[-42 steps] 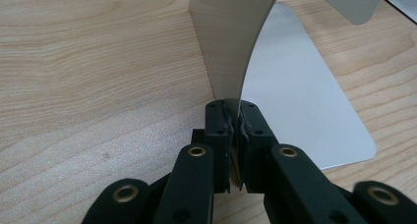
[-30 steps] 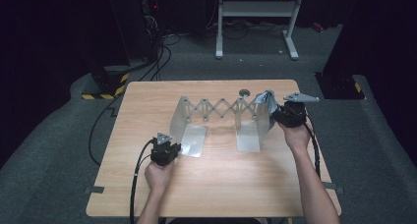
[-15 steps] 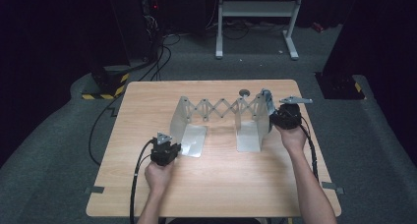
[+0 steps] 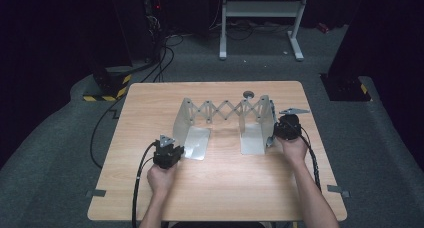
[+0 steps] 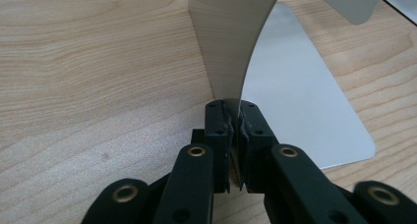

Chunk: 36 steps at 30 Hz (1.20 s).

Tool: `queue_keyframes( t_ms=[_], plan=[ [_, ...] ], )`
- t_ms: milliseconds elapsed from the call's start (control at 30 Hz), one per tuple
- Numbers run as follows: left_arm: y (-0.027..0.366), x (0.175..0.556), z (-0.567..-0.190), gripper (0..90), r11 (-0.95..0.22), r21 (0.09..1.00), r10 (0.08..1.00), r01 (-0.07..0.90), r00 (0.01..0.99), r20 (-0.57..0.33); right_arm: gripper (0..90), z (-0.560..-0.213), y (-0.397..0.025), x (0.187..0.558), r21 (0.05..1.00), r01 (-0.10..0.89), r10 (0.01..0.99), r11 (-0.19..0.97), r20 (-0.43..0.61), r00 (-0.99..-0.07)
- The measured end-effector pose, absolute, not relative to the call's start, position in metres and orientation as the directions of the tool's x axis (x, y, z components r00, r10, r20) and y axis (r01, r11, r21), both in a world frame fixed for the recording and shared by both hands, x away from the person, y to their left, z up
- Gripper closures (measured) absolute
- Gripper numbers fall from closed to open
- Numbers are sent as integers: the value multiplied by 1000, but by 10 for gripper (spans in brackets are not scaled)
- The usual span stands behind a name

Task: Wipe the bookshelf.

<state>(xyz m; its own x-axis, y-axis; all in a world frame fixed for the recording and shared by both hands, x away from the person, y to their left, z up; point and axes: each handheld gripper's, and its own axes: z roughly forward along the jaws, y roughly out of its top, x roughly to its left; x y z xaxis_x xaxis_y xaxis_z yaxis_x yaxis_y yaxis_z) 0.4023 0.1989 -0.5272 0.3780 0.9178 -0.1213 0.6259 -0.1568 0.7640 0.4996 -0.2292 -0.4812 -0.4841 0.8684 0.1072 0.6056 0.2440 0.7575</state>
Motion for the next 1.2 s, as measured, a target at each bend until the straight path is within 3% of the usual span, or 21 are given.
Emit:
queue_keyframes(
  t_ms=[400,600,1200],
  plan=[
    [199,402,-527,841,-157,764,918,626,379,-121,773,-513,-228,502,696,669,872,260,128,-472],
    [199,402,-527,841,-157,764,917,626,379,-122,773,-510,-226,500,699,659,873,277,103,-476],
    [199,402,-527,840,-161,765,917,624,381,-117,774,-434,-231,482,846,482,864,227,53,-501]
  ],
)
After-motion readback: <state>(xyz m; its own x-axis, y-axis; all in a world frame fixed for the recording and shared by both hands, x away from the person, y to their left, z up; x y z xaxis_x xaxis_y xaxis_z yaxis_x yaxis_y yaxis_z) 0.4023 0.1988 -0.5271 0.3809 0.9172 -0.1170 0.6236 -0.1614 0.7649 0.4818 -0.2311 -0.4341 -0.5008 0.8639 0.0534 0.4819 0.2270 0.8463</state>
